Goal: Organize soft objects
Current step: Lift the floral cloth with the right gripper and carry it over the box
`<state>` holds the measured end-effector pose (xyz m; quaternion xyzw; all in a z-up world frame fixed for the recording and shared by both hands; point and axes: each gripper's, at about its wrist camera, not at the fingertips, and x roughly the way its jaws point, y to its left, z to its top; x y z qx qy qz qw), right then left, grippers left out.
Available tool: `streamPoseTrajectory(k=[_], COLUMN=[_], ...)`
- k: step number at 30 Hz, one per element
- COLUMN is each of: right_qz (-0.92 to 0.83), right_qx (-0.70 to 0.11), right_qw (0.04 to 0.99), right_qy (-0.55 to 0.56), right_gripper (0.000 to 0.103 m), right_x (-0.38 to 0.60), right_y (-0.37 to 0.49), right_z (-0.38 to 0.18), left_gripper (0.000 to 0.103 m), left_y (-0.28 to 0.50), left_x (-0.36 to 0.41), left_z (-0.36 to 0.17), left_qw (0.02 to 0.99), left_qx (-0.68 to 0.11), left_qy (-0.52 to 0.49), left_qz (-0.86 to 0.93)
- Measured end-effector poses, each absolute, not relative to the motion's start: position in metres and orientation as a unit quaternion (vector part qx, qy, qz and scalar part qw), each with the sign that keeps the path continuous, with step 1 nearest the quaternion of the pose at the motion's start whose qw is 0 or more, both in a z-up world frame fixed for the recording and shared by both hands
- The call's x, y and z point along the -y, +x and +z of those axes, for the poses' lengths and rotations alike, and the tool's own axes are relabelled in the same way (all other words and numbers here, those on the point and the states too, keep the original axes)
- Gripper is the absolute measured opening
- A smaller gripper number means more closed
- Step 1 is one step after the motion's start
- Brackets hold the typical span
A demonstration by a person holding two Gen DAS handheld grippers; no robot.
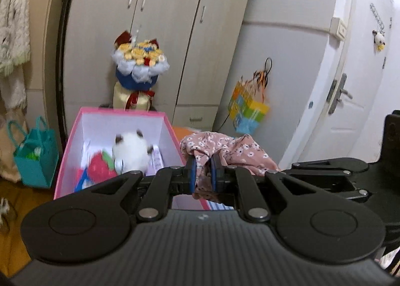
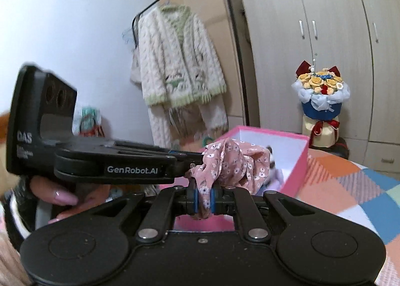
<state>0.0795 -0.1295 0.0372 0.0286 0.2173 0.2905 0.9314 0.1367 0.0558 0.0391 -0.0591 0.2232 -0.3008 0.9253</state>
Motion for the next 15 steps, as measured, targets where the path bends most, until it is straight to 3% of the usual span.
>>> streamPoseTrajectory(k=[6,15], right_qz=[0.279,0.219], right_qx=[-0.212,-0.224], right_qw=[0.936,0.949], right_qy=[0.035,-0.038], right_gripper=[0.012,0.012], right_x=[0.127,0.104], right_y=[0.128,0.184], right_z=[0.037,0.021], left_gripper=[0.01,0.011], left_y=[0.189,0.264], left_x=[-0.057,-0.053], left_z=[0.034,0.007], left_qw=[0.92,0.905], left_qx=[-0.23,-0.277], left_qy=[-0.083,-0.115], left_qz=[-0.305,-0.3])
